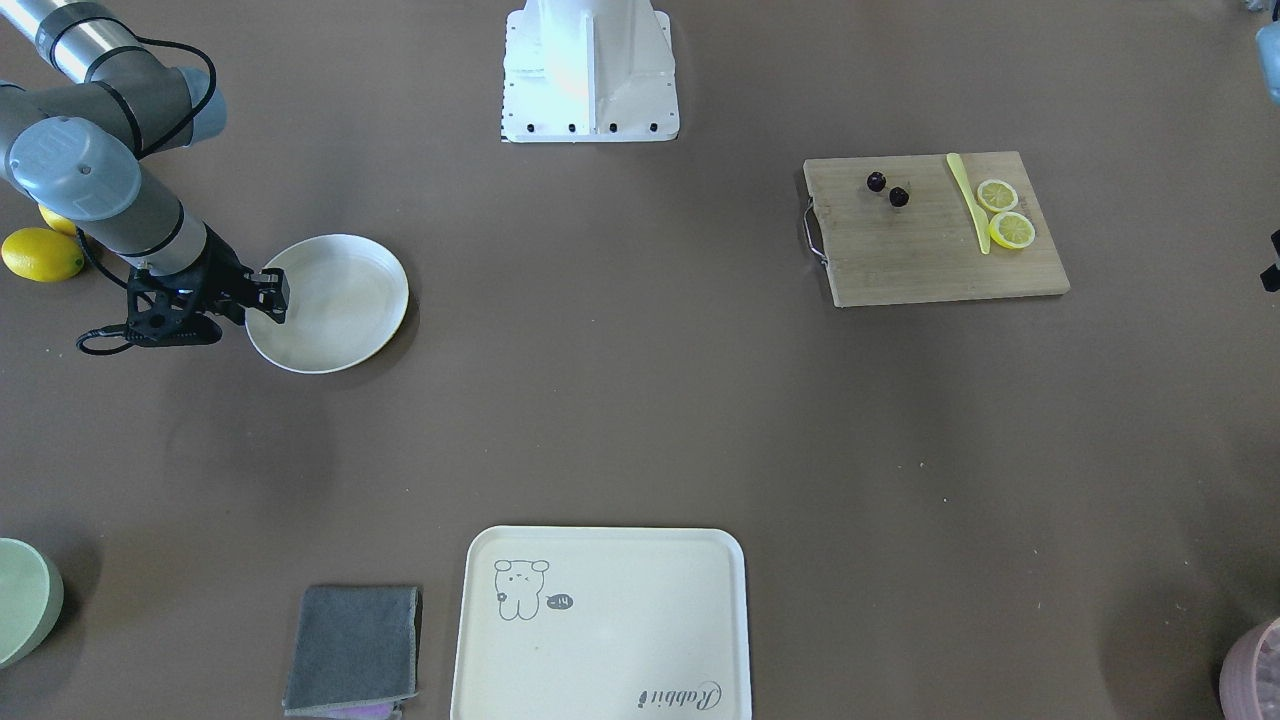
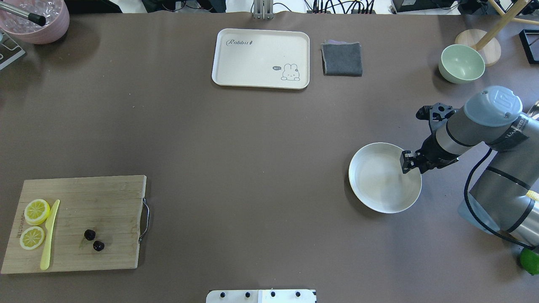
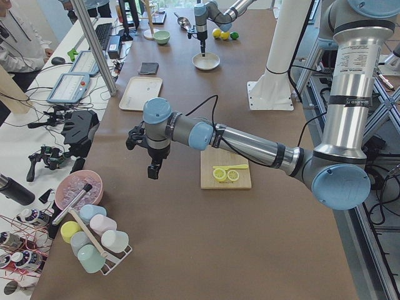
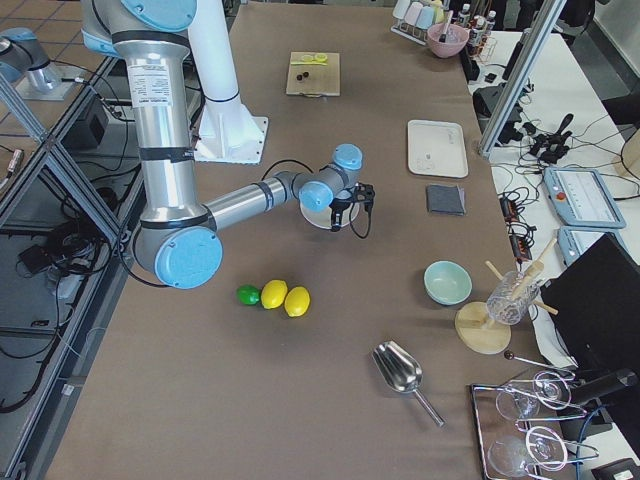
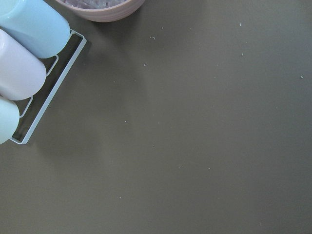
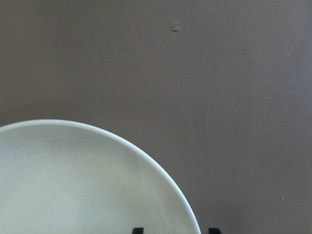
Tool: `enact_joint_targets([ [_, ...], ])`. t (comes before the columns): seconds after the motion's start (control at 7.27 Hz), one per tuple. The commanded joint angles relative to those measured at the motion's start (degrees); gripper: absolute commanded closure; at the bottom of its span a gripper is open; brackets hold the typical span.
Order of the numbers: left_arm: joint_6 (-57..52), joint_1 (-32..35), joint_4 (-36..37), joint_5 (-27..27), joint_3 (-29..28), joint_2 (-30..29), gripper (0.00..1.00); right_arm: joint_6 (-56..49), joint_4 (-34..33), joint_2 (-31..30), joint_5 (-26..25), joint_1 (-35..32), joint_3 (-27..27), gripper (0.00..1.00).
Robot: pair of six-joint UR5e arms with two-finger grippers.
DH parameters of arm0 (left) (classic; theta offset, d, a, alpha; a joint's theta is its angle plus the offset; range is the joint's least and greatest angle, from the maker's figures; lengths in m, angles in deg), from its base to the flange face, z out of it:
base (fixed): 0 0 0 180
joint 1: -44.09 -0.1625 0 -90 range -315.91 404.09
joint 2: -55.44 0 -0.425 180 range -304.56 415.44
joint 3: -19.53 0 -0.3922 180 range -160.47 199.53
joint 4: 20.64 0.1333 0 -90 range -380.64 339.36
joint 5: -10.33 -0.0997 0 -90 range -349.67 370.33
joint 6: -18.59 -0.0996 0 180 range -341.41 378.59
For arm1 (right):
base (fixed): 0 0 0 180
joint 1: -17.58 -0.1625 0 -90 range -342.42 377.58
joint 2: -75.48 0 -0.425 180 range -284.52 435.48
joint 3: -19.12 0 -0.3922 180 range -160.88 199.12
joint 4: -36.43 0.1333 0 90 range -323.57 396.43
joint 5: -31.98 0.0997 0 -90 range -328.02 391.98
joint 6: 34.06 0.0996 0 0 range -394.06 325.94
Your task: Place red cherry on plate
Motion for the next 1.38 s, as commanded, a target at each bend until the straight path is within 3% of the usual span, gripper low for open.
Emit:
enact_joint_targets([
  [0.0,0.1,0.0,0.0,-0.01,0.5,-0.03,0.02,-2.61,-0.06,-0.59,0.06,-0.07,0.76,0.47],
  [0.14,0.1,0.0,0.09,0.07,1.11,-0.03,0.02,-2.62,-0.06,-0.6,0.06,-0.07,1.11,0.54],
  [0.28,0.1,0.0,0.18,0.07,1.29,-0.03,0.02,-2.45,-0.06,-0.51,0.06,-0.07,1.29,0.97],
  [0.69,0.62,0.0,0.52,0.25,1.29,-0.03,0.02,-1.75,0.03,0.54,2.42,-0.24,0.68,1.0],
  [0.96,16.45,-3.05,0.35,2.69,6.0,-0.03,0.02,3.58,-0.06,6.4,6.12,-1.48,0.76,1.0],
  [1.24,34.44,-10.41,-0.35,2.62,13.99,1.98,0.02,14.03,-0.15,14.83,5.95,0.53,1.99,1.0],
])
